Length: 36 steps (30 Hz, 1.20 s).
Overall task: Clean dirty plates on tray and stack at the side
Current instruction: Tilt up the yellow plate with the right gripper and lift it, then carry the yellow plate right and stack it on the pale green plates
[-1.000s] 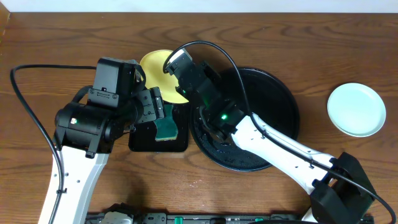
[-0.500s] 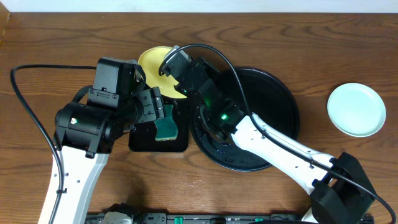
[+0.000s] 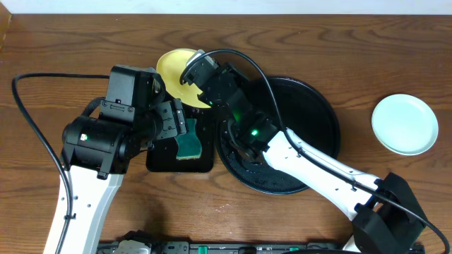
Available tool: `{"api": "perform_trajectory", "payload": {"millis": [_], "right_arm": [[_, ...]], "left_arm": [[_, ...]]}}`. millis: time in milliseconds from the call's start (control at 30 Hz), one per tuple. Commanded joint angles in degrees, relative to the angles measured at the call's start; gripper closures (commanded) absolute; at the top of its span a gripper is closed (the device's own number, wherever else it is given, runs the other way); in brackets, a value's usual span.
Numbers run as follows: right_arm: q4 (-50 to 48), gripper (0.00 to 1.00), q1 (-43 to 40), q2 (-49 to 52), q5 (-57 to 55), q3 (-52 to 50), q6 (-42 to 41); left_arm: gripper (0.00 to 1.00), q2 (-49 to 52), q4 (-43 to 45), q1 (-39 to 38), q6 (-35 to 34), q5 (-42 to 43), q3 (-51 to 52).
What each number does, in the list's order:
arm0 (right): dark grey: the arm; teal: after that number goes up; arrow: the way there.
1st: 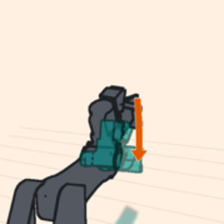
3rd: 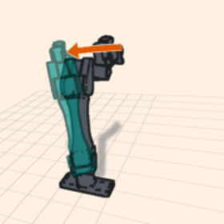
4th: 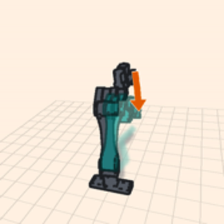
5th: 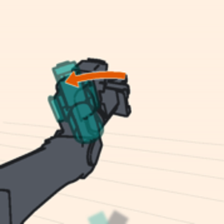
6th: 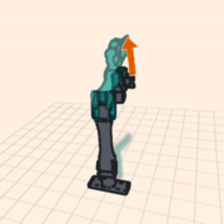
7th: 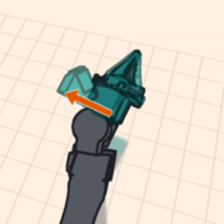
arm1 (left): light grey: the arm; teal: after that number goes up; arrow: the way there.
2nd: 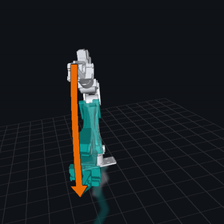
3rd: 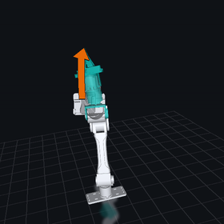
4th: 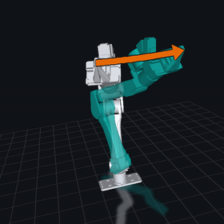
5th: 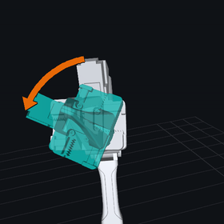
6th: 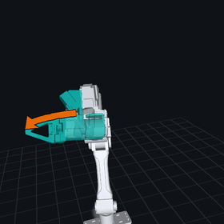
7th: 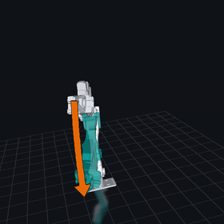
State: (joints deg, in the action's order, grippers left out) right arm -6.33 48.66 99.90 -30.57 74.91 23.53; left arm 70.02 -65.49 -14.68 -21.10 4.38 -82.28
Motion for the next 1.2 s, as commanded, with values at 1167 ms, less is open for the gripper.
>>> {"api": "perform_trajectory", "payload": {"millis": [1167], "right_arm": [[35.2,0.99,-27.5,-11.2,33.5,0.5,-49.9]], "left_arm": [[0.19,0.0,-0.1,0.3,0.5,0.1,-0.8]]}}
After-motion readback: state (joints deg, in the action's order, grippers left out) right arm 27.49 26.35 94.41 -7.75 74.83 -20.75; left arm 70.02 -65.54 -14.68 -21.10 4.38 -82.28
